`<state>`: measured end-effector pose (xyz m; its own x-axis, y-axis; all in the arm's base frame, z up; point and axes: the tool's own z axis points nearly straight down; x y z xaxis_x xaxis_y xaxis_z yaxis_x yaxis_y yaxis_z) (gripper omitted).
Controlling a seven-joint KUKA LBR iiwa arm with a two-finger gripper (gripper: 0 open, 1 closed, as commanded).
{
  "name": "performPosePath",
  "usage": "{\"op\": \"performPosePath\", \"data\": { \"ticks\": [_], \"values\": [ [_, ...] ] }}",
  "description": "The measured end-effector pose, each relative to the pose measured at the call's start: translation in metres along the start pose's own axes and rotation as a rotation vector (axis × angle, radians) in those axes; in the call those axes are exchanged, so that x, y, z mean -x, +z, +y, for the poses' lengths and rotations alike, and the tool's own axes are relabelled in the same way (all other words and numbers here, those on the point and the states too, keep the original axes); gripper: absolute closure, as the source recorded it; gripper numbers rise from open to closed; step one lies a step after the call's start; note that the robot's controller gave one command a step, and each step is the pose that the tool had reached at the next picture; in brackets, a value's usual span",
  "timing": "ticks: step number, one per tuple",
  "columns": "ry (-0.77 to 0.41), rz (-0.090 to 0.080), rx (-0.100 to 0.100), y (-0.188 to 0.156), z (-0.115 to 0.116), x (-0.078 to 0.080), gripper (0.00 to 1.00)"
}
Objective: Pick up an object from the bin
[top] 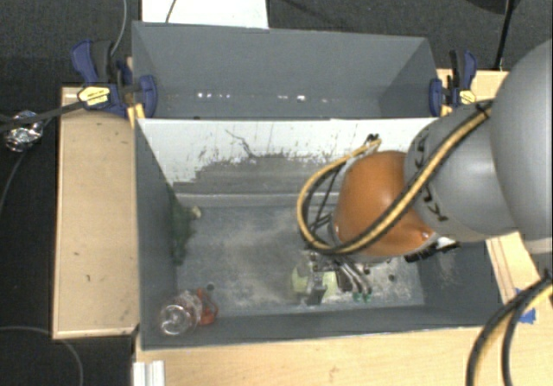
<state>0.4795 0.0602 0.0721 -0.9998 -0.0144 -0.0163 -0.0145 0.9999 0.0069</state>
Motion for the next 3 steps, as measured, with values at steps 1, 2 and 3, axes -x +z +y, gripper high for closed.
{"op": "performPosePath", "data": {
  "ticks": [1, 2, 3],
  "values": [
    [0.000, 0.004, 0.000, -0.005, 0.000, -0.002, 1.00],
    [0.001, 0.010, -0.002, -0.025, -0.001, -0.003, 1.00],
    [0.002, 0.003, -0.001, -0.044, -0.001, -0.001, 1.00]
  ]
}}
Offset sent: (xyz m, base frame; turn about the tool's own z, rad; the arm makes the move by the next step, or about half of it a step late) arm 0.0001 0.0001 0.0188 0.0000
